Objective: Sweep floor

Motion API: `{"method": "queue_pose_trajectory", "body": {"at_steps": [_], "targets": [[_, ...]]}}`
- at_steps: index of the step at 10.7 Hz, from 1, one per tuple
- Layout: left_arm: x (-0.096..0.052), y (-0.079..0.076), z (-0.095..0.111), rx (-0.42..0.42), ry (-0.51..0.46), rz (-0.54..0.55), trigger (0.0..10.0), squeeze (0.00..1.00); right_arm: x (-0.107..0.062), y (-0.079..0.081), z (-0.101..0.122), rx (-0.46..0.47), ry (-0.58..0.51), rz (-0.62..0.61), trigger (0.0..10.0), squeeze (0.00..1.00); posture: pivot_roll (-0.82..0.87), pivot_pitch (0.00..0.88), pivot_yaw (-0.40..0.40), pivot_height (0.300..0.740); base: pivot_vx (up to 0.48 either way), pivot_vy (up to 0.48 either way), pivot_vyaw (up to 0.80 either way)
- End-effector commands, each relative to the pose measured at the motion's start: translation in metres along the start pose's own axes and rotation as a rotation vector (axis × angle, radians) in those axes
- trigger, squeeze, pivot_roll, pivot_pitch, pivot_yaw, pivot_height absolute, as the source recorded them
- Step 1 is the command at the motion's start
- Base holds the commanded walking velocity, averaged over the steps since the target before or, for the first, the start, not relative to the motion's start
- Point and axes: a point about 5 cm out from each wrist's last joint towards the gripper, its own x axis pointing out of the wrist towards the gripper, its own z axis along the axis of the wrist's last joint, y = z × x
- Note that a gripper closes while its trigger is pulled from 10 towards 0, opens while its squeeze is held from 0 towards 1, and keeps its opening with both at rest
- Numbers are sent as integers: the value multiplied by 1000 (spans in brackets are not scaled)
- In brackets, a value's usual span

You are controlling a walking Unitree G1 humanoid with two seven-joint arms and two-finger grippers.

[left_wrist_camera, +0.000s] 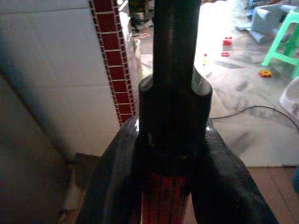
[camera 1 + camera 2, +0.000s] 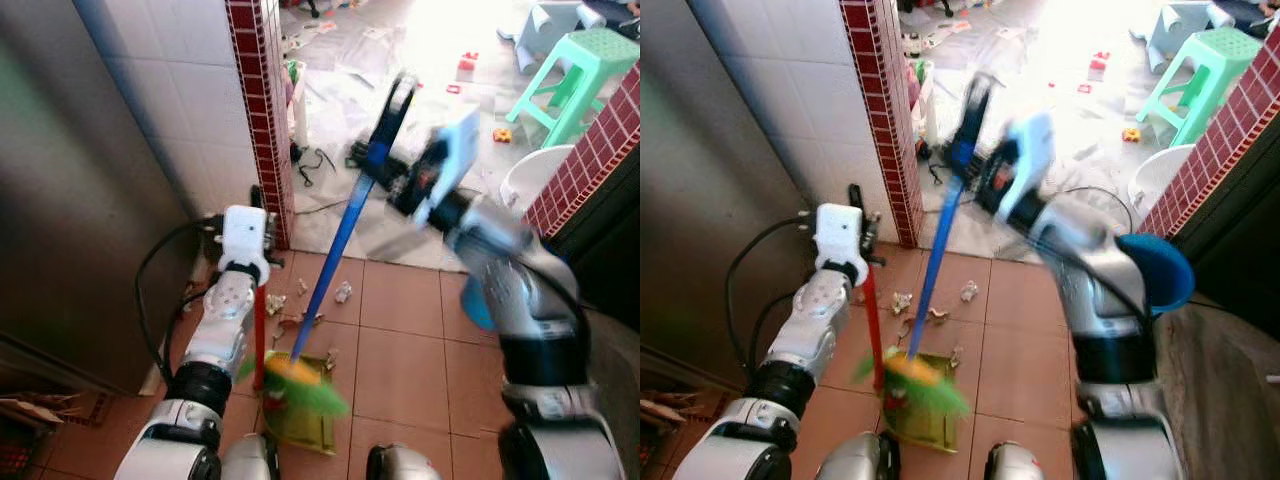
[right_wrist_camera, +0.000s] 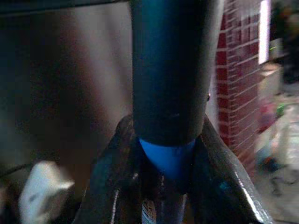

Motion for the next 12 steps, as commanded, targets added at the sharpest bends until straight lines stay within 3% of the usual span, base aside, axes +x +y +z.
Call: {"method": "queue_pose_trajectory", "body": {"at_steps": [1,4,6,7,10,12], "targets": [[2,-4,4,1,-4,-34,10000,0,1,-4,21,-104,-97,-45,10000,0,-41,88,57,740,0,0,0],[1,-8,8,-2,-16,-73,10000,0,-1,-19,13,-304,-101,-216,10000,0,-38,93,60,740,0,0,0],[-2,-8,11,-1,-27,-89,10000,0,-9,-31,-4,-362,-66,-334,10000,0,-34,93,61,740,0,0,0],[-6,-13,8,-36,5,-162,10000,0,-17,-34,-33,-405,33,-423,10000,0,-30,95,59,740,0,0,0],[-22,-12,14,69,20,-268,10000,0,-20,-24,-55,-408,73,-403,10000,0,-26,101,61,740,0,0,0],[-34,9,22,99,0,-194,10000,0,-19,-23,-64,-432,87,-400,10000,0,-13,102,55,740,0,0,0]]}}
